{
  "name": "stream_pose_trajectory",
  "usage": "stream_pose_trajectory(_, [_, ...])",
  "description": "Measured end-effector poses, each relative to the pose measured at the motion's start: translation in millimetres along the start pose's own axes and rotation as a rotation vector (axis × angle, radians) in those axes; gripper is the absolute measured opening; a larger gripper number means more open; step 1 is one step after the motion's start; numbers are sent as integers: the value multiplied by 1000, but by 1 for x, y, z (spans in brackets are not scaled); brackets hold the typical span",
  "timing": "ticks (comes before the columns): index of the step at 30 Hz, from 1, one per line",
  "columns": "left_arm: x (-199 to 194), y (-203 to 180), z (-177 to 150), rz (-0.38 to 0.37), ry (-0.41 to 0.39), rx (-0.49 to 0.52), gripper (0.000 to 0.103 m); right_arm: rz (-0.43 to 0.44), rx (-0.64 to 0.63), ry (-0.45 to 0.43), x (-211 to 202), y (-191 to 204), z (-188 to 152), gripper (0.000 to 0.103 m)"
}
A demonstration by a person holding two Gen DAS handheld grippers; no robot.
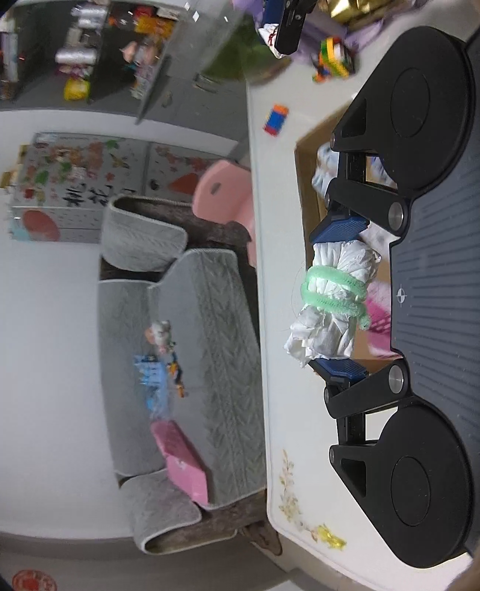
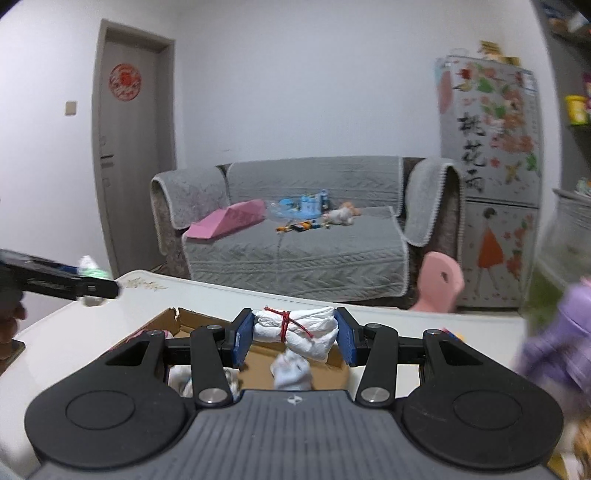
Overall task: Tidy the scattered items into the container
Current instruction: 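Carry both white sock bundles into the box and open both grippers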
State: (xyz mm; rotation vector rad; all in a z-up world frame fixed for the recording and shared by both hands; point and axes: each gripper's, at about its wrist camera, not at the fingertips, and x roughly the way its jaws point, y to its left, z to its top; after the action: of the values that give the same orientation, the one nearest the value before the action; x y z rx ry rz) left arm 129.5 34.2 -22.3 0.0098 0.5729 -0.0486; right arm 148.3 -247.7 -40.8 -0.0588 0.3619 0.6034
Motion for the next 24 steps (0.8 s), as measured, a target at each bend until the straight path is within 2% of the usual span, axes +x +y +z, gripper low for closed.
stream_pose_trajectory(5, [55,11,18,10,97,5,68,59,-50,67,51,9,4,43])
stream_pose_trajectory(11, [107,22,21,43,231,30,68,117,-66,131,85,12,-9,43])
stream_pose_trajectory(18, [141,29,13,60,314,30,68,109,-79,234,105,18,-31,43])
stream_pose_trajectory(24, [153,32,6,69,355,25,68,112,-80,261,106,22,-32,43])
